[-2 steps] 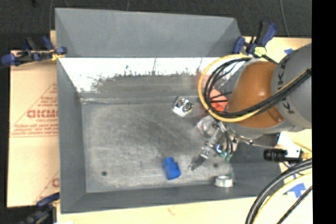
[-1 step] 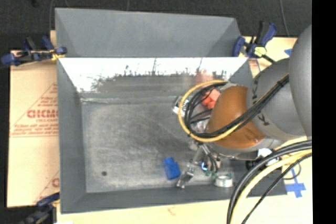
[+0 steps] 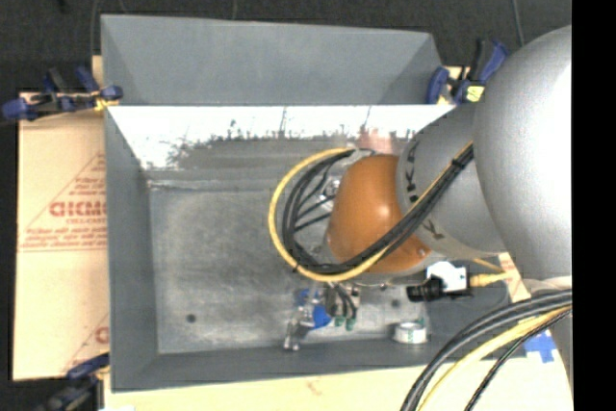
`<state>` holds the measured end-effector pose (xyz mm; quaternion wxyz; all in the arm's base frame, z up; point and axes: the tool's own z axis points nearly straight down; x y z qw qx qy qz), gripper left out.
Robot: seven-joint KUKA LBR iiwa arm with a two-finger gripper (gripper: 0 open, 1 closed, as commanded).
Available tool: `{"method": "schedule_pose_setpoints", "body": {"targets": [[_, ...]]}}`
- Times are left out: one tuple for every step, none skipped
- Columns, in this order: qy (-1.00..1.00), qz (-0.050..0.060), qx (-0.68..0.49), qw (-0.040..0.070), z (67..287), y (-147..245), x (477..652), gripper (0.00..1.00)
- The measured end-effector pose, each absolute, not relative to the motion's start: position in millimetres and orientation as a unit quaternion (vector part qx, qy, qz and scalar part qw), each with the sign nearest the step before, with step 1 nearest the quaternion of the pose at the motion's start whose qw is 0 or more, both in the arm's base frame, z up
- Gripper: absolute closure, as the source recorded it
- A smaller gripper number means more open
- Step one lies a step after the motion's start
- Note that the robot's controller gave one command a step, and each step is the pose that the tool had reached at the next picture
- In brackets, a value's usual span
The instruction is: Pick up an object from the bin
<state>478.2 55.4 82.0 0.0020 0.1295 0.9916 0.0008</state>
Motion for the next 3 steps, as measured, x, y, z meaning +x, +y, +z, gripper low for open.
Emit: {"method": "schedule_pose_setpoints", "body": {"targets": [[0.983, 0.000, 0.181, 0.001, 79, 5, 475.4, 0.00], [0.971, 0.000, 0.239, 0.005, 73, 30, 486.0, 0.00], [0.971, 0.001, 0.237, 0.008, 75, 31, 488.5, 1.00]]}}
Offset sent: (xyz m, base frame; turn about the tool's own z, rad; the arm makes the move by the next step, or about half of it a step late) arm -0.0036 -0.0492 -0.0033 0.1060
